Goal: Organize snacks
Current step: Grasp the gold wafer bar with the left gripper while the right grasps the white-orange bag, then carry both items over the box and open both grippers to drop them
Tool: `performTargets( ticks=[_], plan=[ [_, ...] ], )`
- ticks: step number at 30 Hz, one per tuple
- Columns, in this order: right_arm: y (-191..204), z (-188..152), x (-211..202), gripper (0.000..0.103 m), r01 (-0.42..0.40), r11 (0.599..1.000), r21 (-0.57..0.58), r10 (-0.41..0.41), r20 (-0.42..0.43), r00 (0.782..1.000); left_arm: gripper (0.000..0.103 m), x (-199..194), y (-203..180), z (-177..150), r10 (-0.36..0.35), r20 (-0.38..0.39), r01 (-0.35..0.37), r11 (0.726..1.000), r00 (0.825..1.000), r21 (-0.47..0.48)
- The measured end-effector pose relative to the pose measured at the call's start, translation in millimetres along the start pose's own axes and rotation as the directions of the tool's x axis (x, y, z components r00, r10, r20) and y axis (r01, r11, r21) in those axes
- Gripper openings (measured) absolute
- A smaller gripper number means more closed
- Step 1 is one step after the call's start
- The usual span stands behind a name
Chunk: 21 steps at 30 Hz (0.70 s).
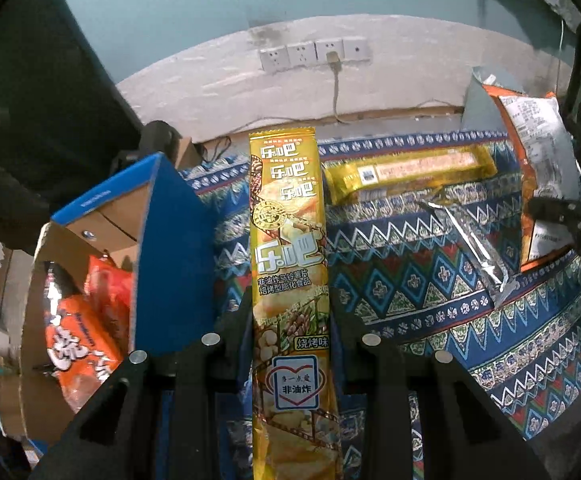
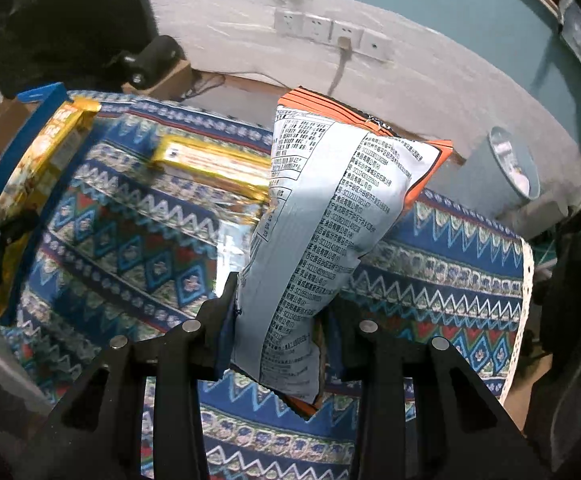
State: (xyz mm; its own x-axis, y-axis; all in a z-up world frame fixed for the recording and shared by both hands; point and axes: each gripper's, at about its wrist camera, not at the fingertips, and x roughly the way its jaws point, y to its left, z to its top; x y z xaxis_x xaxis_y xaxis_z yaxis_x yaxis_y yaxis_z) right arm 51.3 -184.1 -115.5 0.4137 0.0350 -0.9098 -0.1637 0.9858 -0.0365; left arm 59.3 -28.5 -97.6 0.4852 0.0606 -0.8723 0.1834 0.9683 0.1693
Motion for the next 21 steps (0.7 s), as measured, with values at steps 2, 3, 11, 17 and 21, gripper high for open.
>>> performTargets(
  ticks=[2, 3, 11, 17, 21],
  plan=[
    [7.3, 1.6, -6.7, 0.036, -0.010, 1.000, -0.014, 0.010, 0.014, 1.000, 0.032, -5.8, 5.7, 2.8, 0.001, 0.012, -0.001, 1.000, 1.000, -0.008],
    [9.3, 2.4, -8.9, 0.036, -0.015, 1.000, -0.018, 0.015, 0.019, 1.000, 0.032, -8.2, 7.7, 2.8, 0.004, 0.017, -0.003, 1.000, 1.000, -0.009],
    [38.5, 13.6, -36.6, 0.036, -0.061, 0.996, -0.064, 0.065, 0.074, 0.995, 0.032, -36.5, 27.8, 2.4, 0.023, 0.073, -0.022, 1.000, 0.997, -0.014],
    [67.1, 26.7, -57.6, 0.036, -0.100, 0.989, -0.108, 0.112, 0.118, 0.987, 0.032, -57.9, 43.7, 1.2, 0.028, 0.122, -0.026, 0.999, 0.992, -0.023],
    [85.5, 35.7, -69.2, 0.036, -0.126, 0.983, -0.136, 0.145, 0.141, 0.979, 0.032, -67.1, 54.4, -1.2, 0.027, 0.144, -0.022, 0.999, 0.989, -0.036]
  ],
)
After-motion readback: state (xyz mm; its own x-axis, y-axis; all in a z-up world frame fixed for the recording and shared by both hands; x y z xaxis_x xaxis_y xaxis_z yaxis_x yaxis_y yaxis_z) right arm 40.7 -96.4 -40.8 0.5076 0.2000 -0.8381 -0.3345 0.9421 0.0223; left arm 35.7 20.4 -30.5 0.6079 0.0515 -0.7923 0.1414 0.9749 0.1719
